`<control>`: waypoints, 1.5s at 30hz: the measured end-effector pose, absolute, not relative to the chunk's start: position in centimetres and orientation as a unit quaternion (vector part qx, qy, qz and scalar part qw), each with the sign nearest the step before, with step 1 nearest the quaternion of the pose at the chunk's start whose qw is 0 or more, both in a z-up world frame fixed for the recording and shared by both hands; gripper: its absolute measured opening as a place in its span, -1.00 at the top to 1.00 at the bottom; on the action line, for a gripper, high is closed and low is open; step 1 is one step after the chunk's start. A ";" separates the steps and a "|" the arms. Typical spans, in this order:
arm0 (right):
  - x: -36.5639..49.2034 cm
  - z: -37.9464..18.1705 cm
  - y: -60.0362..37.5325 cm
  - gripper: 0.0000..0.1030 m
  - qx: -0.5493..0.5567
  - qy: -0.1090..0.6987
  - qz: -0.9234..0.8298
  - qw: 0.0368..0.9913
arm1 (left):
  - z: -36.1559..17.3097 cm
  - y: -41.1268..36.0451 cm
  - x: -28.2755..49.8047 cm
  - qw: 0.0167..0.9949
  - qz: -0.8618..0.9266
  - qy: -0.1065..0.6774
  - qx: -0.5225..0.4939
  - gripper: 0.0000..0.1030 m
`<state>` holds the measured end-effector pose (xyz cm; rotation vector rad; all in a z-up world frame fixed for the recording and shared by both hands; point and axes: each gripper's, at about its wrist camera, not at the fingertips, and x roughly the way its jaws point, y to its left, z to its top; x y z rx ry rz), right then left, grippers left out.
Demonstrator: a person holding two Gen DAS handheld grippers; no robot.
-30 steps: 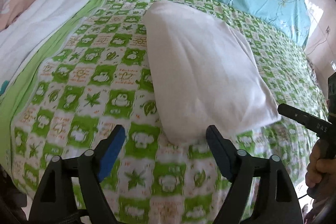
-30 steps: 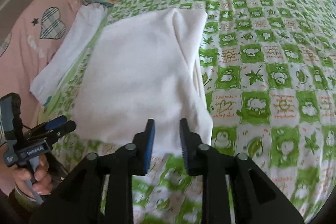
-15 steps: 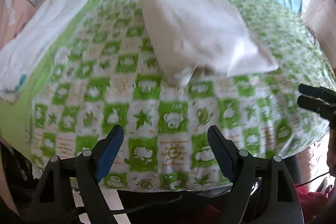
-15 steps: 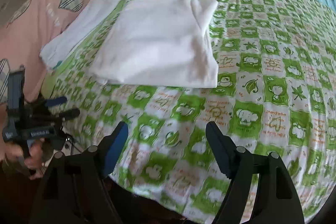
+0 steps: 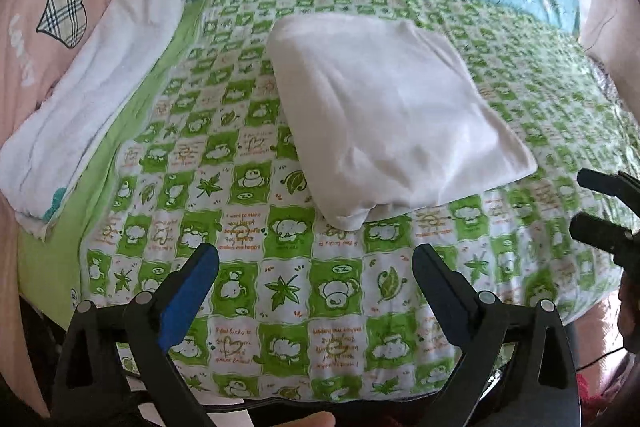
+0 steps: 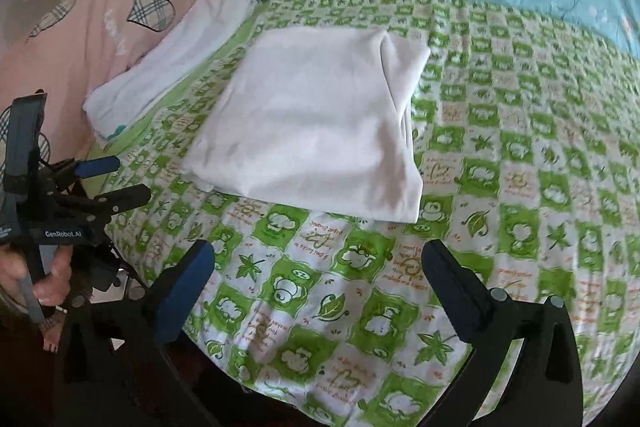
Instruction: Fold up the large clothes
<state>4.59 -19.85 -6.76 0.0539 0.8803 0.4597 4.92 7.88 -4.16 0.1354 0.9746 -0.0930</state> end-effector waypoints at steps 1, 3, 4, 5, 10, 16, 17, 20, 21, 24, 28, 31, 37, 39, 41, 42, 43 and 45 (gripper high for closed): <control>4.7 -7.0 -19.7 -1.00 0.027 0.424 0.223 0.877 | -4.4 7.9 5.1 0.879 -0.041 0.470 0.065 -0.90; 5.0 -7.5 -19.3 -1.00 0.026 0.429 0.228 0.874 | -4.7 7.9 5.4 0.879 -0.040 0.472 0.065 -0.90; 5.1 -7.6 -19.2 -1.00 0.023 0.430 0.228 0.874 | -4.7 7.9 5.5 0.879 -0.037 0.471 0.066 -0.90; 5.1 -7.7 -19.0 -1.00 0.020 0.430 0.229 0.873 | -4.6 7.9 5.6 0.880 -0.036 0.469 0.068 -0.90; 5.6 -7.7 -18.5 -1.00 0.017 0.431 0.231 0.872 | -4.2 7.6 5.9 0.882 -0.041 0.463 0.071 -0.90; 6.2 -6.4 -17.8 -1.00 0.014 0.423 0.236 0.875 | -2.5 7.2 5.7 0.890 -0.040 0.447 0.074 -0.90; 6.4 -6.1 -17.7 -1.00 0.011 0.420 0.238 0.876 | -2.2 7.1 5.8 0.892 -0.041 0.445 0.074 -0.90; 6.8 -5.5 -17.4 -1.00 0.005 0.416 0.239 0.877 | -1.7 7.0 5.8 0.893 -0.042 0.442 0.075 -0.90; 6.9 -5.4 -17.3 -1.00 0.004 0.415 0.239 0.878 | -1.7 6.9 5.8 0.893 -0.043 0.441 0.075 -0.90; 7.3 -5.3 -17.0 -1.00 0.007 0.417 0.240 0.877 | -1.5 6.6 5.7 0.894 -0.042 0.439 0.078 -0.90; 7.5 -5.4 -16.8 -1.00 0.008 0.418 0.243 0.875 | -1.5 6.6 5.7 0.894 -0.043 0.439 0.078 -0.90; 7.5 -5.3 -16.6 -1.00 0.008 0.418 0.244 0.875 | -1.3 6.5 5.7 0.895 -0.042 0.438 0.077 -0.90; 8.0 -5.2 -16.8 -1.00 0.012 0.419 0.245 0.874 | -1.4 6.8 6.3 0.895 -0.038 0.438 0.077 -0.90; 8.1 -5.2 -16.9 -1.00 0.014 0.419 0.244 0.874 | -1.4 6.8 6.4 0.895 -0.036 0.439 0.076 -0.90; 8.2 -5.2 -17.0 -1.00 0.014 0.419 0.244 0.874 | -1.4 6.9 6.4 0.895 -0.036 0.439 0.074 -0.90; 8.2 -5.1 -17.0 -1.00 0.015 0.419 0.244 0.874 | -1.3 6.9 6.3 0.895 -0.037 0.439 0.074 -0.90; 8.1 -5.1 -16.9 -1.00 0.015 0.418 0.245 0.875 | -1.3 6.9 6.3 0.895 -0.037 0.438 0.074 -0.90; 8.1 -5.0 -16.9 -1.00 0.015 0.417 0.244 0.875 | -1.2 6.9 6.2 0.896 -0.035 0.437 0.075 -0.90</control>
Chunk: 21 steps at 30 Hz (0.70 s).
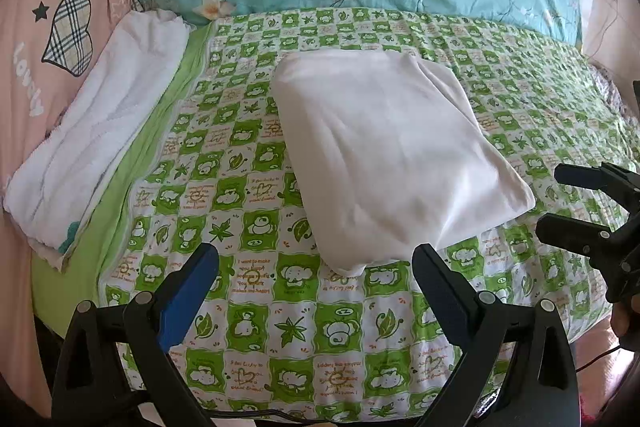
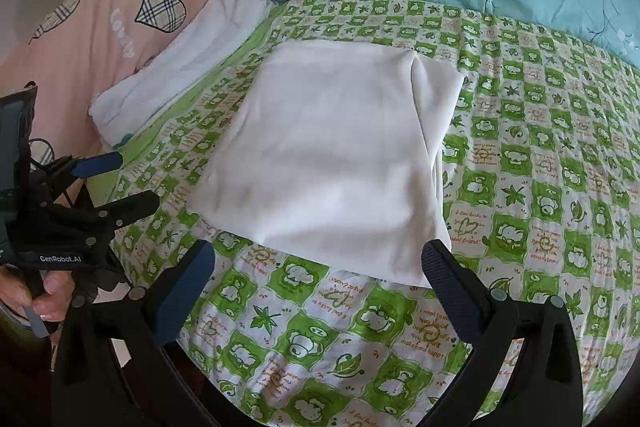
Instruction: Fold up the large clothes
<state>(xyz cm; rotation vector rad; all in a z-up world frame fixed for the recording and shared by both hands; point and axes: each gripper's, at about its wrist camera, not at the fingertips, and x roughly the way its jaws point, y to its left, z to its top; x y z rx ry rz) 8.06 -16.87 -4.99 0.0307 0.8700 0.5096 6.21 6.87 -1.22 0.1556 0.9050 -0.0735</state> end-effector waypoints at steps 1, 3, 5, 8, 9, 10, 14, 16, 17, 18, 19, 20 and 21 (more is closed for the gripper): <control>8.0 -4.9 -16.9 -1.00 0.014 0.416 0.244 0.876 | -1.2 6.9 6.2 0.896 -0.035 0.437 0.075 -0.90; 8.0 -4.9 -16.9 -1.00 0.013 0.415 0.245 0.876 | -1.2 6.9 6.1 0.896 -0.034 0.436 0.073 -0.90; 7.8 -4.8 -16.8 -1.00 0.013 0.414 0.245 0.877 | -1.1 6.9 6.0 0.897 -0.035 0.435 0.072 -0.90; 7.7 -4.8 -16.8 -1.00 0.013 0.414 0.245 0.877 | -1.0 6.9 5.8 0.898 -0.035 0.433 0.073 -0.90; 7.7 -4.7 -16.8 -1.00 0.013 0.413 0.244 0.877 | -1.0 6.9 5.8 0.898 -0.036 0.433 0.073 -0.90; 7.6 -4.7 -16.8 -1.00 0.012 0.413 0.244 0.877 | -0.9 6.9 5.8 0.898 -0.036 0.432 0.073 -0.90; 7.5 -4.6 -16.9 -1.00 0.013 0.411 0.243 0.878 | -0.9 7.0 5.8 0.898 -0.037 0.432 0.073 -0.90; 7.5 -4.6 -17.0 -1.00 0.013 0.411 0.245 0.878 | -0.8 6.9 5.6 0.898 -0.038 0.432 0.074 -0.90; 7.5 -4.6 -17.0 -1.00 0.012 0.412 0.244 0.878 | -0.8 6.8 5.6 0.898 -0.039 0.431 0.074 -0.90; 7.4 -4.6 -16.9 -1.00 0.012 0.412 0.242 0.878 | -0.7 6.8 5.5 0.899 -0.039 0.431 0.075 -0.90; 7.3 -4.6 -16.8 -1.00 0.012 0.412 0.242 0.879 | -0.7 6.8 5.5 0.899 -0.039 0.430 0.075 -0.90; 7.3 -4.6 -16.8 -1.00 0.013 0.411 0.242 0.879 | -0.7 6.8 5.5 0.899 -0.039 0.430 0.075 -0.90; 7.3 -4.6 -16.8 -1.00 0.014 0.411 0.242 0.879 | -0.6 6.7 5.5 0.899 -0.040 0.430 0.075 -0.90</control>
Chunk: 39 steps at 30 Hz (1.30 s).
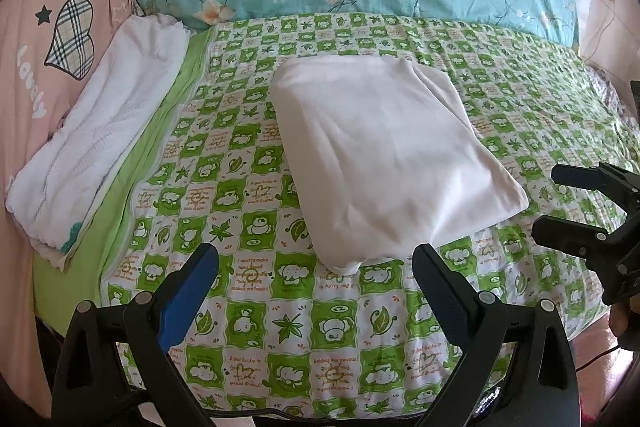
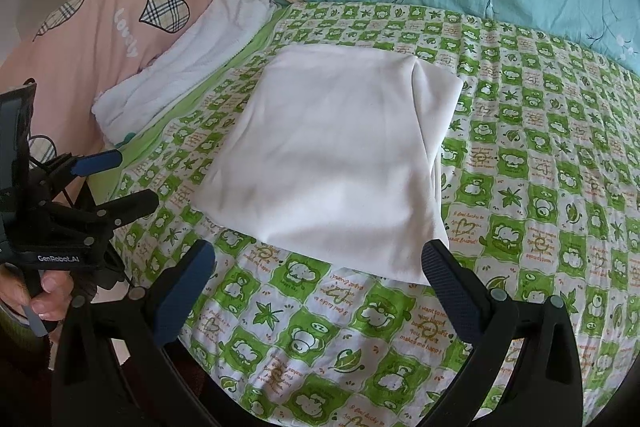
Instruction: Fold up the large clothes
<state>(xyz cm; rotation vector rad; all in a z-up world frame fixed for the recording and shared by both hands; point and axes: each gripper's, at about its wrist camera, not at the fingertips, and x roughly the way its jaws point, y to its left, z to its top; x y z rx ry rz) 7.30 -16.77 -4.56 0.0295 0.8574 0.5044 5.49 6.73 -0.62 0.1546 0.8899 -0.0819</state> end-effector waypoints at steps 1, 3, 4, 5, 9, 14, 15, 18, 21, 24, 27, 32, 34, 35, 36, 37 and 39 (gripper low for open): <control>7.2 -4.5 -16.8 -1.00 0.014 0.411 0.243 0.879 | -0.6 6.8 5.6 0.899 -0.041 0.430 0.075 -0.90; 7.2 -4.4 -16.8 -1.00 0.013 0.410 0.245 0.879 | -0.6 6.8 5.6 0.899 -0.041 0.429 0.075 -0.90; 7.1 -4.4 -16.8 -1.00 0.013 0.409 0.245 0.879 | -0.6 6.9 5.7 0.899 -0.041 0.429 0.075 -0.90; 7.3 -4.3 -16.9 -1.00 0.011 0.408 0.247 0.879 | -0.5 6.8 5.7 0.899 -0.041 0.429 0.075 -0.90; 7.5 -4.3 -17.2 -1.00 0.011 0.408 0.250 0.878 | -0.5 6.9 5.8 0.899 -0.039 0.429 0.075 -0.90; 7.8 -4.2 -17.2 -1.00 0.011 0.408 0.252 0.877 | -0.4 7.0 5.9 0.899 -0.040 0.429 0.075 -0.90; 7.8 -4.2 -17.2 -1.00 0.011 0.408 0.252 0.878 | -0.4 7.0 5.9 0.899 -0.039 0.429 0.075 -0.90; 7.8 -4.1 -17.1 -1.00 0.012 0.407 0.252 0.878 | -0.5 7.0 6.0 0.899 -0.039 0.430 0.074 -0.90; 7.8 -4.2 -17.1 -1.00 0.012 0.407 0.252 0.878 | -0.5 7.0 6.1 0.899 -0.040 0.430 0.075 -0.90; 8.0 -4.1 -16.9 -1.00 0.012 0.407 0.255 0.877 | -0.4 7.0 6.1 0.899 -0.039 0.431 0.074 -0.90; 8.3 -4.1 -17.0 -1.00 0.010 0.407 0.258 0.876 | -0.4 7.0 6.0 0.899 -0.039 0.430 0.074 -0.90; 8.3 -4.1 -16.9 -1.00 0.010 0.407 0.258 0.876 | -0.4 6.9 6.0 0.899 -0.038 0.430 0.074 -0.90; 8.3 -4.1 -16.9 -1.00 0.010 0.407 0.258 0.876 | -0.4 7.0 6.1 0.899 -0.038 0.430 0.074 -0.90; 8.3 -4.1 -16.9 -1.00 0.010 0.407 0.258 0.876 | -0.4 7.0 6.1 0.899 -0.038 0.430 0.074 -0.90; 8.3 -4.1 -16.9 -1.00 0.010 0.407 0.258 0.876 | -0.4 6.9 6.2 0.899 -0.038 0.430 0.074 -0.90; 8.3 -4.1 -16.9 -1.00 0.010 0.407 0.258 0.876 | -0.4 7.0 6.2 0.899 -0.038 0.430 0.073 -0.90; 8.4 -4.1 -16.8 -1.00 0.011 0.407 0.258 0.876 | -0.4 6.9 6.4 0.899 -0.038 0.429 0.074 -0.90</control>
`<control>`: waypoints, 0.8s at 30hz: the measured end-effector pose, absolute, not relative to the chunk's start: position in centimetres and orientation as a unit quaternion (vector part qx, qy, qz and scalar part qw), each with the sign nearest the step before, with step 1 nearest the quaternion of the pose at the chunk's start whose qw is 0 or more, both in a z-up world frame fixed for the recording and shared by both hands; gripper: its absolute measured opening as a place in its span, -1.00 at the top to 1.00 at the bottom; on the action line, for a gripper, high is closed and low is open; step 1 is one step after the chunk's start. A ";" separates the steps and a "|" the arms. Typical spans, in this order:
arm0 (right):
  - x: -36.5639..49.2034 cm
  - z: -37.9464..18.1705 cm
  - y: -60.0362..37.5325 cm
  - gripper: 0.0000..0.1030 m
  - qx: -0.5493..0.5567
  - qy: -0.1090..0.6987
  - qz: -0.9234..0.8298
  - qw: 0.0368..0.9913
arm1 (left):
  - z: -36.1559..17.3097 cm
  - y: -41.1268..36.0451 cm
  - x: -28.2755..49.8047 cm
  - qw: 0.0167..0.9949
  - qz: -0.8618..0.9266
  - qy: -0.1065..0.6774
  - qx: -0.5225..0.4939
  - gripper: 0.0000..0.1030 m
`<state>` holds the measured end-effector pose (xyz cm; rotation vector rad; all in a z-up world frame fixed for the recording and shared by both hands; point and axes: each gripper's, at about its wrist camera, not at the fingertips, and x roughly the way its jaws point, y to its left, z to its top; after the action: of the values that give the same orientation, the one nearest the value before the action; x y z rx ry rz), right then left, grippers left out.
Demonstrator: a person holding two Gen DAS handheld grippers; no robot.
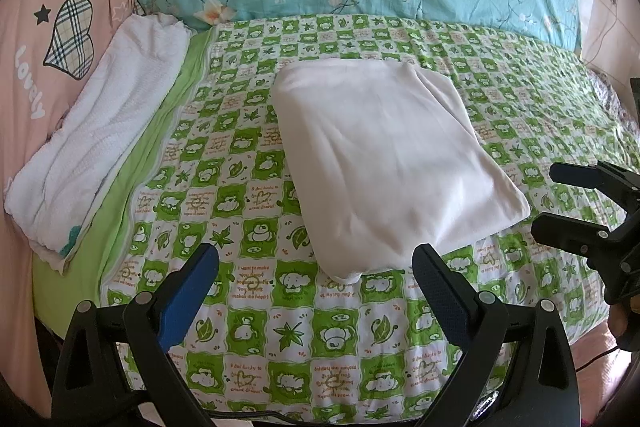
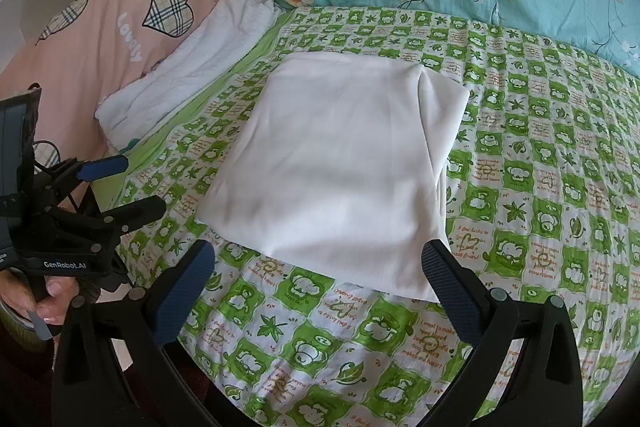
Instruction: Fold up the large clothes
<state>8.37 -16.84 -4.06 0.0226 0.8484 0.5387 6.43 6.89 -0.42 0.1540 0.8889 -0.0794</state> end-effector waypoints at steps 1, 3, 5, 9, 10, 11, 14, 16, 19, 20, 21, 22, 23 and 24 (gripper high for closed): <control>8.3 -4.1 -16.9 -1.00 0.011 0.407 0.258 0.876 | -0.4 7.0 6.4 0.899 -0.039 0.430 0.074 -0.90; 8.3 -4.1 -16.9 -1.00 0.010 0.407 0.258 0.876 | -0.4 7.0 6.5 0.899 -0.039 0.431 0.074 -0.90; 8.3 -4.1 -16.9 -1.00 0.011 0.407 0.258 0.876 | -0.4 7.0 6.4 0.899 -0.039 0.430 0.074 -0.90; 8.4 -4.1 -16.8 -1.00 0.011 0.407 0.258 0.876 | -0.4 7.0 6.4 0.899 -0.039 0.430 0.074 -0.90; 8.4 -4.1 -16.8 -1.00 0.011 0.407 0.258 0.876 | -0.4 7.0 6.4 0.899 -0.039 0.430 0.074 -0.90; 8.4 -4.1 -16.8 -1.00 0.011 0.407 0.258 0.876 | -0.4 7.0 6.4 0.899 -0.039 0.430 0.074 -0.90; 8.3 -4.1 -16.7 -1.00 0.011 0.407 0.257 0.876 | -0.4 7.0 6.5 0.899 -0.038 0.430 0.074 -0.90; 8.5 -4.1 -16.7 -1.00 0.011 0.407 0.257 0.876 | -0.4 6.9 6.5 0.899 -0.039 0.431 0.073 -0.90; 8.6 -4.1 -16.7 -1.00 0.011 0.407 0.259 0.876 | -0.4 6.9 6.6 0.899 -0.038 0.430 0.074 -0.90; 8.7 -4.1 -16.7 -1.00 0.011 0.407 0.259 0.876 | -0.4 6.9 6.6 0.899 -0.039 0.430 0.073 -0.90; 8.8 -4.0 -16.6 -1.00 0.011 0.407 0.260 0.876 | -0.4 6.9 6.7 0.899 -0.039 0.430 0.073 -0.90; 8.8 -4.1 -16.7 -1.00 0.010 0.407 0.260 0.876 | -0.4 6.9 6.6 0.899 -0.038 0.430 0.073 -0.90; 9.0 -4.0 -16.7 -1.00 0.009 0.406 0.261 0.875 | -0.4 6.9 6.6 0.899 -0.038 0.430 0.073 -0.90; 9.1 -4.0 -16.7 -1.00 0.009 0.406 0.262 0.875 | -0.4 6.9 6.7 0.899 -0.039 0.430 0.073 -0.90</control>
<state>9.07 -16.65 -4.01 0.0180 0.8481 0.5464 6.67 6.89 -0.39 0.1515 0.8905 -0.0797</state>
